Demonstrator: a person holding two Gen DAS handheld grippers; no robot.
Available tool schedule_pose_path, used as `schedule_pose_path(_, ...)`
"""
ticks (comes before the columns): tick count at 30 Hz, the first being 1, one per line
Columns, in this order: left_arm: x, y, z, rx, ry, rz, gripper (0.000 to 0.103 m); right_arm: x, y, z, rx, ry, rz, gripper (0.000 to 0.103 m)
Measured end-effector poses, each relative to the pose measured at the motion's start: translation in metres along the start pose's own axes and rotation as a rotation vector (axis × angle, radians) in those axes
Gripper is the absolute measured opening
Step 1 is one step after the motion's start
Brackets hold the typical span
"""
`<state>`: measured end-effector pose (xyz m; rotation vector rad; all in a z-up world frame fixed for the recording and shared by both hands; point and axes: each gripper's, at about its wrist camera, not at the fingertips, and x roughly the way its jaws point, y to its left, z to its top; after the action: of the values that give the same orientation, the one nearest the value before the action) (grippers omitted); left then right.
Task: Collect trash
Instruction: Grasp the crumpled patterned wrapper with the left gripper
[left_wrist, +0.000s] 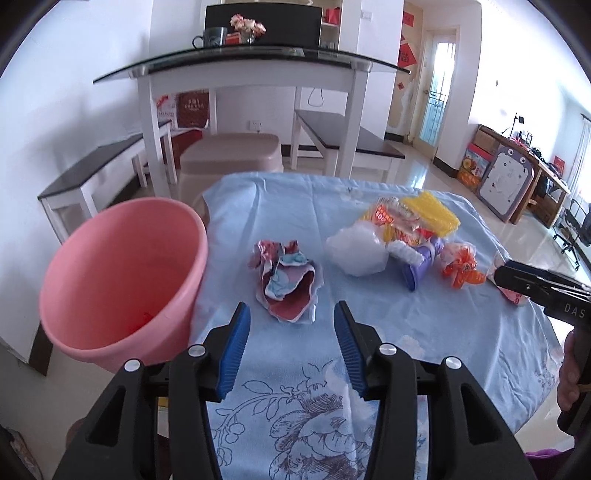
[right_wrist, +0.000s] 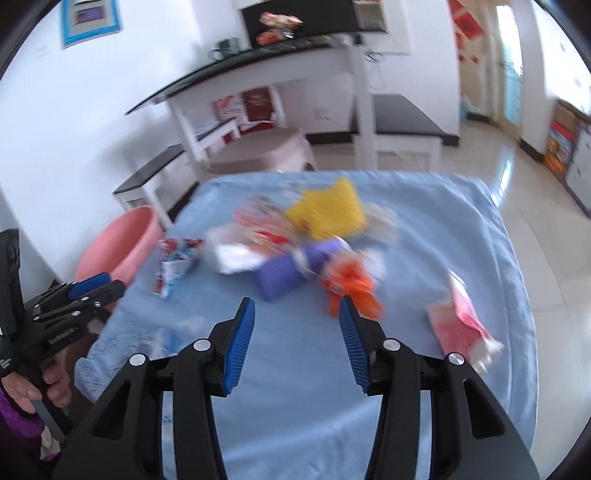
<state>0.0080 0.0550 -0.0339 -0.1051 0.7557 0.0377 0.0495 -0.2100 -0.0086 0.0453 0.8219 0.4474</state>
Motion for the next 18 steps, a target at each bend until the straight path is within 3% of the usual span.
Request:
schedule_pose_path(7, 0.022, 0.004, 0.008, -0.056, 0.032, -0.070, 0.045, 0.004, -0.032, -0.008, 0.070, 0.014, -0.034, 0.048)
schedule_pose_path(10, 0.029, -0.007, 0.015, -0.016, 0.020, -0.076, 0.044, 0.003, -0.037, -0.009, 0.075, 0.015, -0.042, 0.048)
schedule_pose_path(13, 0.041, -0.021, 0.022, 0.063, 0.014, -0.036, 0.043, 0.002, -0.041, -0.009, 0.076, 0.015, -0.048, 0.048)
schedule_pose_path(18, 0.061, -0.031, 0.025, 0.139, 0.043, 0.026, 0.024, 0.003, -0.046, -0.009, 0.090, 0.025, -0.047, 0.048)
